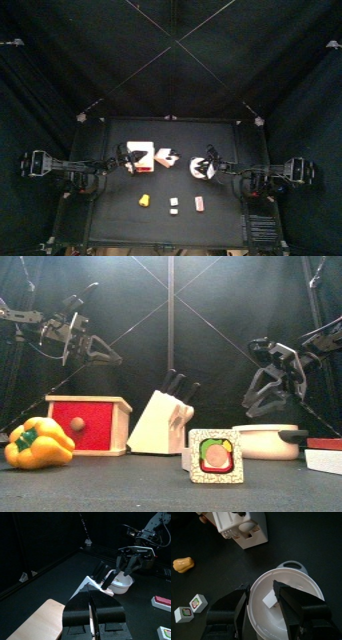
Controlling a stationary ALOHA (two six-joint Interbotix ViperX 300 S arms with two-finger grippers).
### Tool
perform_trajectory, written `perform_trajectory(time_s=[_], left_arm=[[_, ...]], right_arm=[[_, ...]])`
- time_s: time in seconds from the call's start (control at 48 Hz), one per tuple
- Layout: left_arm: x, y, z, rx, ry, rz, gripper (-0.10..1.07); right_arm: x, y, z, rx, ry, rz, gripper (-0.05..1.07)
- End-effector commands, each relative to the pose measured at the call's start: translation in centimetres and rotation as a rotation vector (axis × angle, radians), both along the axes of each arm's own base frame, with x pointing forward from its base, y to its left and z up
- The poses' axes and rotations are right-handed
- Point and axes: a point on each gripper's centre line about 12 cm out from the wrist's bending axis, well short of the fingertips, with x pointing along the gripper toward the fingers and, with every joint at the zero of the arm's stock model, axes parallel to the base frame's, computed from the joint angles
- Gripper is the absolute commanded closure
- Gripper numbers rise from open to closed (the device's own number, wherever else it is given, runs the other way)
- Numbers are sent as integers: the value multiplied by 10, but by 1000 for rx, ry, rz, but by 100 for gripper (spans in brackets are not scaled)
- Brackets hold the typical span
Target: Grab sushi piece from table
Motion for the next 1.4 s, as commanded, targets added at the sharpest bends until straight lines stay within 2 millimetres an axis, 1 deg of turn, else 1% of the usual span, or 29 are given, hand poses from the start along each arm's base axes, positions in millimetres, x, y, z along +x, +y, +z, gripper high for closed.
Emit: perform_trajectory(time_s=[0.0,0.208,0.333,0.375,0.583,0.708,0.812,0.979,1.104,1.271,1.375], left_arm=[[2,0,5,6,-17,-1,76],[2,0,5,9,-16,-2,76],[2,0,5,8,-16,-1,76],[2,0,5,8,-16,-1,76],[2,0,5,8,-16,-1,76],[2,0,5,8,-16,-2,76],[2,0,5,8,-16,-2,76],[2,0,5,8,-16,-1,76],[2,0,4,6,-16,-1,76],[1,0,4,6,-16,-1,76],[1,0,3,7,-12,-1,76]], right_arm=[[7,-4,7,-11,-22,-3,23],[15,0,10,-32,-20,35,23],[23,9,16,-70,-26,105,23],[27,14,17,-87,-25,142,23],[54,57,21,-205,-11,407,23],[69,80,17,-265,22,538,23],[80,91,11,-297,69,600,23],[98,102,5,-329,130,642,23],[112,105,9,-338,130,643,23],[118,112,7,-323,128,651,21],[118,122,3,-290,131,656,15]])
